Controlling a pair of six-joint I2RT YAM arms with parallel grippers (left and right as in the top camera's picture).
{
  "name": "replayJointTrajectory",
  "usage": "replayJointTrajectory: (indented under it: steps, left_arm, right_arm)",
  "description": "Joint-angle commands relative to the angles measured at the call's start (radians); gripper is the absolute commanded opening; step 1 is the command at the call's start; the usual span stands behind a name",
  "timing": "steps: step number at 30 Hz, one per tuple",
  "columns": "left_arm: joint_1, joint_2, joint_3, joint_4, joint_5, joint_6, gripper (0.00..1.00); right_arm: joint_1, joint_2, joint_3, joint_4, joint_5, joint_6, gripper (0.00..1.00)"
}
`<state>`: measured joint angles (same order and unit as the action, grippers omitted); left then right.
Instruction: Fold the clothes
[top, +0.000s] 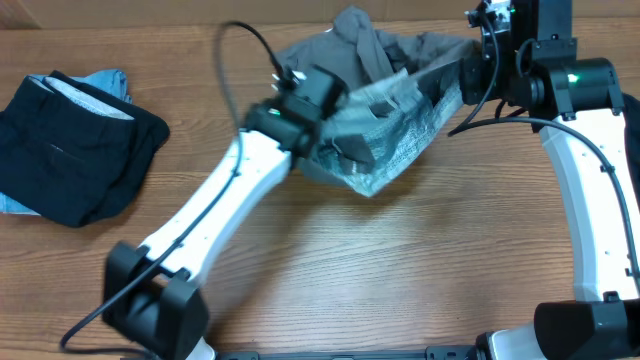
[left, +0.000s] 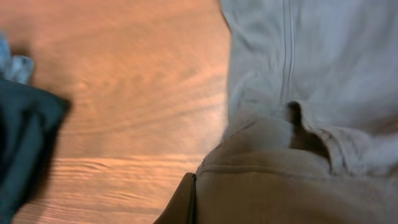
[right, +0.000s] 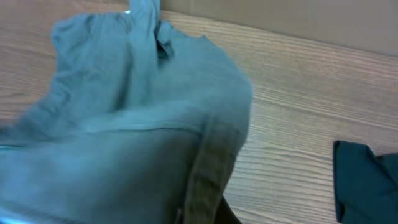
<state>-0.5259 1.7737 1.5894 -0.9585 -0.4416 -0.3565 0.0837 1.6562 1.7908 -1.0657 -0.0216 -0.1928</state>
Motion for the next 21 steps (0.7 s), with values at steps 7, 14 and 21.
replayJointTrajectory:
  steps: [7, 14, 21]
  left_arm:
    - [0.143, -0.097, 0.124, 0.021, -0.041, 0.139, 0.04]
    - [0.232, -0.103, 0.506, -0.039, -0.040, 0.266, 0.04]
    - [0.342, -0.103, 0.612, 0.013, -0.040, 0.426, 0.10]
  right_arm:
    - [-0.083, -0.006, 0.022, 0.037, 0.028, -0.029, 0.04]
    - [-0.195, -0.006, 0.192, -0.046, 0.028, 0.014, 0.04]
    - [-0.298, -0.006, 0.266, -0.046, 0.027, 0.014, 0.04]
